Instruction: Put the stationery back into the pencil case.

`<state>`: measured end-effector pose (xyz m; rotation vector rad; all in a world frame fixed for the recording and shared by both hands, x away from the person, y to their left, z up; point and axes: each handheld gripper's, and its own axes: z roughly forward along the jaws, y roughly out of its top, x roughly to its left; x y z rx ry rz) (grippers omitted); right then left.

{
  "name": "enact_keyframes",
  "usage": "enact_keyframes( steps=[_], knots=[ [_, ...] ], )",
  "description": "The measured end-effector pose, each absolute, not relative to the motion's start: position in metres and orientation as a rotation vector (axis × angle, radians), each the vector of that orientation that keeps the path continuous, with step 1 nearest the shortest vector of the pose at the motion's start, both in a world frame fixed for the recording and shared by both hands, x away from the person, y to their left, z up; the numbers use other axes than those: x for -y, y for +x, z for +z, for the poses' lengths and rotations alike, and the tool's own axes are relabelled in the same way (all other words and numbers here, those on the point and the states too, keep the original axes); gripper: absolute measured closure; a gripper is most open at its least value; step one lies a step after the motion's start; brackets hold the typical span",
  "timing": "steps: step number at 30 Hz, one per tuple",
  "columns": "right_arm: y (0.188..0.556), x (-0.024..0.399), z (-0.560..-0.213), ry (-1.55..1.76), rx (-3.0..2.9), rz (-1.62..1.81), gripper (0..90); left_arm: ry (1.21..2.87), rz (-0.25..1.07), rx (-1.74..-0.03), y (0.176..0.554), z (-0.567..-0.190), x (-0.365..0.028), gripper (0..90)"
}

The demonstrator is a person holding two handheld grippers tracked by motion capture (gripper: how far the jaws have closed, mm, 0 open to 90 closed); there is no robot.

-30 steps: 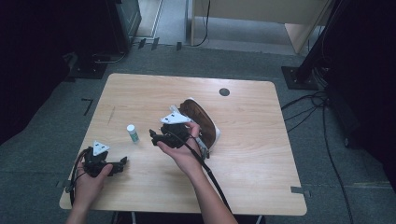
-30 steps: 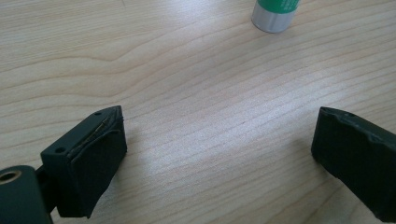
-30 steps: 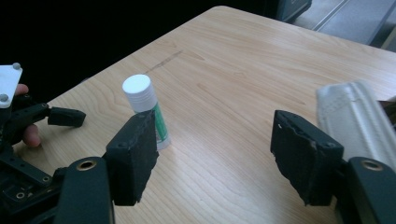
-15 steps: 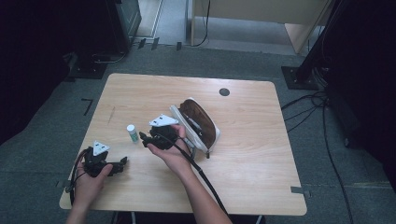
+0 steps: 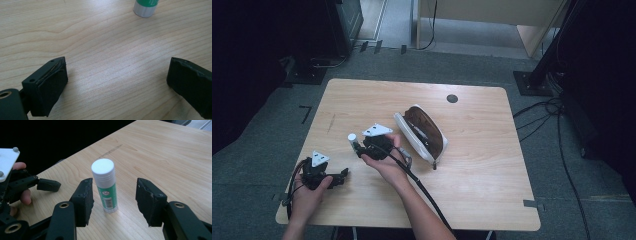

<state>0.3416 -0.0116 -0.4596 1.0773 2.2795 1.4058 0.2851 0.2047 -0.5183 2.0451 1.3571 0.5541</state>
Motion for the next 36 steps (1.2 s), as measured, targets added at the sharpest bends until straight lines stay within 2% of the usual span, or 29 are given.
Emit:
enact_keyframes(
  steps=[15, 18, 20, 36],
  knots=[
    [0.353, -0.017, -0.470, 1.041, -2.273, 1.367, 47.7, 2.049, 0.552, -1.352, 0.285, -0.518, -0.205, 3.2],
    [0.354, -0.021, -0.473, 1.028, -2.248, 1.337, 55.6, 2.050, 0.552, -1.351, 0.285, -0.518, -0.205, 3.2],
    [0.354, -0.021, -0.473, 1.028, -2.234, 1.343, 64.4, 2.050, 0.552, -1.351, 0.285, -0.518, -0.205, 3.2],
    [0.346, -0.006, -0.453, 1.022, -2.221, 1.355, 65.2, 2.049, 0.553, -1.351, 0.285, -0.518, -0.205, 3.2]
  ],
)
